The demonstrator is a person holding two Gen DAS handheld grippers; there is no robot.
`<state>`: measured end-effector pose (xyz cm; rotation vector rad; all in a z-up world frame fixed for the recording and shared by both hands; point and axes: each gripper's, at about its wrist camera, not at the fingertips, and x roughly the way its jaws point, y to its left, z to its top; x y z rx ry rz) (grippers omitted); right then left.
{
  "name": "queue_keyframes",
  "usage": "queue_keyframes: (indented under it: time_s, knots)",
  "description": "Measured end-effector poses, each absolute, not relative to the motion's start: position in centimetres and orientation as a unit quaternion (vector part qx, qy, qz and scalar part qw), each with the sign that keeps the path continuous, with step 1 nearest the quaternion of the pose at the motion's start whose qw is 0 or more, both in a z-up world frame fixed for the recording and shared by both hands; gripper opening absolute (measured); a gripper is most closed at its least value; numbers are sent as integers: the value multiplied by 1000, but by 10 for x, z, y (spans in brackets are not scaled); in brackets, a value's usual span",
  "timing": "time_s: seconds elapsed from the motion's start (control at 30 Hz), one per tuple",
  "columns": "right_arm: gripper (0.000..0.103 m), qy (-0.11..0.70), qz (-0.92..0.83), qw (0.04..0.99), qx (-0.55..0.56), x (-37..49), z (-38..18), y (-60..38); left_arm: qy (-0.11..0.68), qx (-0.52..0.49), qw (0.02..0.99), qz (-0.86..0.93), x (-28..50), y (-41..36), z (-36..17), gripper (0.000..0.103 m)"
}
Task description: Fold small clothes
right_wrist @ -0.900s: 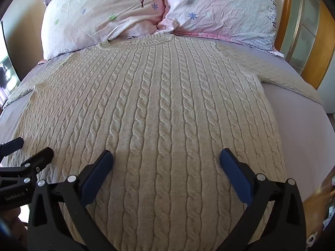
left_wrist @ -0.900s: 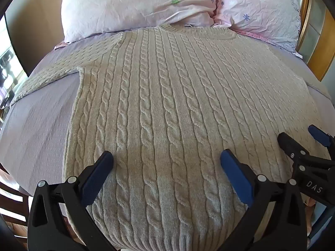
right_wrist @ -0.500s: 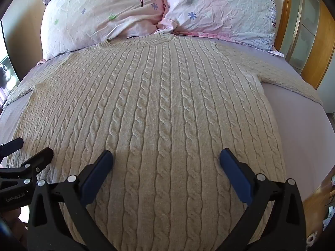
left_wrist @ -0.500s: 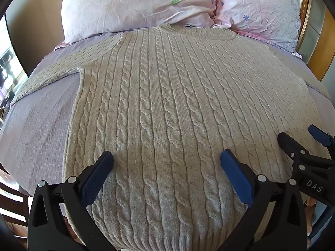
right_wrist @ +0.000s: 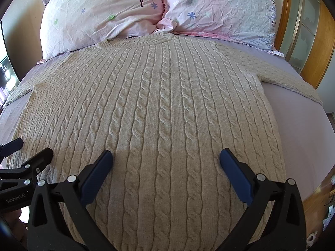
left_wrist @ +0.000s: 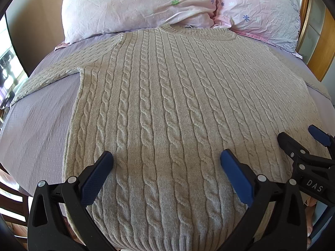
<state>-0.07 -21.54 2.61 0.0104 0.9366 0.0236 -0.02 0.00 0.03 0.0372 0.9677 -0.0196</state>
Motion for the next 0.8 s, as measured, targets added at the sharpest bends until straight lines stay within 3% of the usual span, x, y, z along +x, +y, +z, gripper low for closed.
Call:
queue_keyframes:
  time_s: [0.8]
  knots:
    - [101,453,12,892,5,0,25,-216,464,18,885,-9,0,0,0,102]
